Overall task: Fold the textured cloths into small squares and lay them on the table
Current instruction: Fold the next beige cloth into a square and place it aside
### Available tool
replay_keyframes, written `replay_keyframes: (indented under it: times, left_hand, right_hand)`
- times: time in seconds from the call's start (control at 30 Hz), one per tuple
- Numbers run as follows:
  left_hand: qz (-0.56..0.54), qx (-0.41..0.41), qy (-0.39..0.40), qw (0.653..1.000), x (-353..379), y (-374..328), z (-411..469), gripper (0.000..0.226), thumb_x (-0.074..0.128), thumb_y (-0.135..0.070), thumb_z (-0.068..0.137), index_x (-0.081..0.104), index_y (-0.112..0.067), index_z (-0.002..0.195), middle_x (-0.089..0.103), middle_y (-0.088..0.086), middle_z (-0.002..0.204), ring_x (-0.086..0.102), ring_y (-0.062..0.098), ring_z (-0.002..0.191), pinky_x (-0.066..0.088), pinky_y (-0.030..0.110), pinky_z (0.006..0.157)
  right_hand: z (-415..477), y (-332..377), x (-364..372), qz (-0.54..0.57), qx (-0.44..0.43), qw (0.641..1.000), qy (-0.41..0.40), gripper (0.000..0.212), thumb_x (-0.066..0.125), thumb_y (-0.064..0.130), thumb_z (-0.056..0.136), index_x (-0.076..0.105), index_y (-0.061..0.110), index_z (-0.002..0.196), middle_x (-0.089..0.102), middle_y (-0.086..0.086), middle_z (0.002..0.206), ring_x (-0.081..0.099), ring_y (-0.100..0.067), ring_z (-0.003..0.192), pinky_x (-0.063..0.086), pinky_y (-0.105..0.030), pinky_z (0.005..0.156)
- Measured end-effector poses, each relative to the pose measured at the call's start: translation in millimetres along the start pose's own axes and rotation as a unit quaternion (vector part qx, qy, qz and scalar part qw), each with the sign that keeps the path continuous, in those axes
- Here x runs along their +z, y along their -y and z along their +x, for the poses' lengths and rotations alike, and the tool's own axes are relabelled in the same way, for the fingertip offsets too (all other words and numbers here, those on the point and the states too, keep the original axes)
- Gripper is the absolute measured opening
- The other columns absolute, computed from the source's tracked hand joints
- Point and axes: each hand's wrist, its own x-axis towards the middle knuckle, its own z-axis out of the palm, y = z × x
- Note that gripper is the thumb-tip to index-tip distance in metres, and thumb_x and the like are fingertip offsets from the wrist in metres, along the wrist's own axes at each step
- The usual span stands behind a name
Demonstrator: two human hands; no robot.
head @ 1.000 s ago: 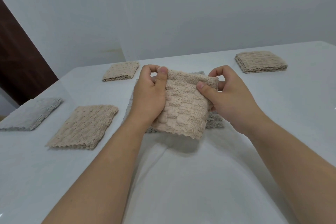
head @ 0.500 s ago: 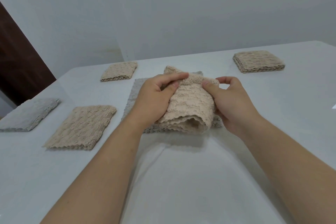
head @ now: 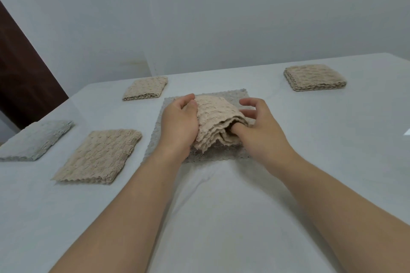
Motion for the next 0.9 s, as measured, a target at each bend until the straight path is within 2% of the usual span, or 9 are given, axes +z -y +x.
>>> replay_keyframes:
  times: [0.1, 0.2, 0.33, 0.47, 0.53, 0.6, 0.63, 0.77, 0.9]
  left_hand:
    - [0.049, 0.041, 0.011, 0.998, 9.7, -1.0, -10.0, 0.032, 0.054, -0.025, 0.105, 0.065, -0.023, 0.135, 0.066, -0.011, 0.128, 0.062, -0.001, 0.117, 0.047, 0.023, 0.106]
    - [0.088, 0.056, 0.014, 0.994, 15.6, -0.5, -17.7, 0.033, 0.053, -0.023, 0.106, 0.062, -0.022, 0.137, 0.064, -0.017, 0.124, 0.055, -0.024, 0.090, 0.035, -0.005, 0.078]
    - [0.103, 0.062, -0.008, 0.993, 16.0, -3.2, -22.0, 0.037, 0.052, -0.021, 0.106, 0.059, -0.020, 0.142, 0.062, -0.011, 0.136, 0.056, -0.009, 0.114, 0.034, 0.007, 0.092]
    - [0.100, 0.040, -0.016, 0.994, 14.0, -2.1, -19.2, 0.037, 0.051, -0.012, 0.106, 0.057, -0.013, 0.143, 0.063, -0.017, 0.105, 0.048, -0.029, 0.051, 0.034, -0.005, 0.051]
    - [0.107, 0.048, -0.018, 0.993, 13.9, -3.5, -19.1, 0.039, 0.052, -0.013, 0.106, 0.056, -0.015, 0.144, 0.066, -0.009, 0.122, 0.064, -0.021, 0.078, 0.047, 0.000, 0.071]
    - [0.105, 0.057, -0.021, 0.993, 15.0, -5.2, -20.9, 0.041, 0.052, -0.015, 0.105, 0.055, -0.019, 0.146, 0.066, 0.000, 0.134, 0.070, 0.021, 0.110, 0.055, 0.029, 0.097]
    - [0.104, 0.054, -0.022, 0.993, 14.5, -6.4, -20.6, 0.042, 0.052, -0.016, 0.105, 0.054, -0.020, 0.147, 0.065, 0.001, 0.138, 0.064, 0.030, 0.116, 0.053, 0.032, 0.100]
    - [0.099, 0.066, -0.037, 0.992, 3.6, -10.2, -15.1, 0.039, 0.051, -0.014, 0.106, 0.056, -0.018, 0.145, 0.057, -0.011, 0.142, 0.060, -0.013, 0.106, 0.039, -0.002, 0.084]
    - [0.105, 0.088, -0.026, 0.990, 0.4, -9.8, -12.0, 0.040, 0.052, -0.017, 0.106, 0.056, -0.022, 0.146, 0.055, -0.008, 0.148, 0.047, -0.001, 0.131, 0.033, 0.018, 0.112]
  right_hand:
    - [4.9, -10.7, -2.2, -0.048, -0.013, 0.998, -0.041, 0.050, 0.068, 0.017, 0.088, 0.045, 0.031, 0.130, 0.059, 0.014, 0.110, 0.066, -0.008, 0.083, 0.046, -0.021, 0.060]
    - [9.5, -15.5, -5.5, -0.079, -0.018, 0.995, -0.063, 0.048, 0.068, 0.015, 0.088, 0.046, 0.027, 0.129, 0.062, 0.009, 0.103, 0.065, -0.008, 0.081, 0.046, -0.021, 0.059]
    - [12.8, -18.4, -8.8, -0.160, -0.041, 0.984, -0.072, 0.045, 0.065, 0.007, 0.085, 0.050, 0.029, 0.121, 0.064, 0.003, 0.088, 0.067, -0.016, 0.074, 0.056, -0.033, 0.061]
    - [18.3, -18.1, -12.6, -0.250, -0.051, 0.964, -0.072, 0.065, 0.054, 0.001, 0.081, 0.038, 0.037, 0.133, 0.066, -0.008, 0.086, 0.065, -0.028, 0.072, 0.057, -0.044, 0.063]
    - [18.7, -16.7, -13.2, -0.233, -0.032, 0.970, -0.065, 0.066, 0.050, 0.002, 0.083, 0.034, 0.036, 0.137, 0.066, -0.009, 0.088, 0.068, -0.029, 0.070, 0.060, -0.046, 0.063]
    - [20.0, -15.1, -15.0, -0.192, -0.008, 0.980, -0.060, 0.064, 0.051, 0.001, 0.085, 0.035, 0.035, 0.137, 0.068, -0.010, 0.089, 0.071, -0.029, 0.063, 0.061, -0.046, 0.056]
    - [20.7, -13.7, -16.3, -0.177, -0.001, 0.983, -0.057, 0.063, 0.051, 0.000, 0.085, 0.036, 0.035, 0.136, 0.068, -0.011, 0.088, 0.071, -0.028, 0.060, 0.061, -0.045, 0.052]
    - [18.1, -8.0, -23.6, -0.179, -0.058, 0.981, -0.035, 0.065, 0.061, 0.001, 0.086, 0.038, 0.040, 0.133, 0.071, -0.009, 0.080, 0.070, -0.027, 0.060, 0.060, -0.047, 0.055]
    - [10.8, -8.6, -22.3, -0.280, -0.096, 0.955, -0.028, 0.062, 0.069, 0.013, 0.085, 0.041, 0.037, 0.134, 0.067, -0.002, 0.071, 0.064, -0.023, 0.064, 0.058, -0.045, 0.060]
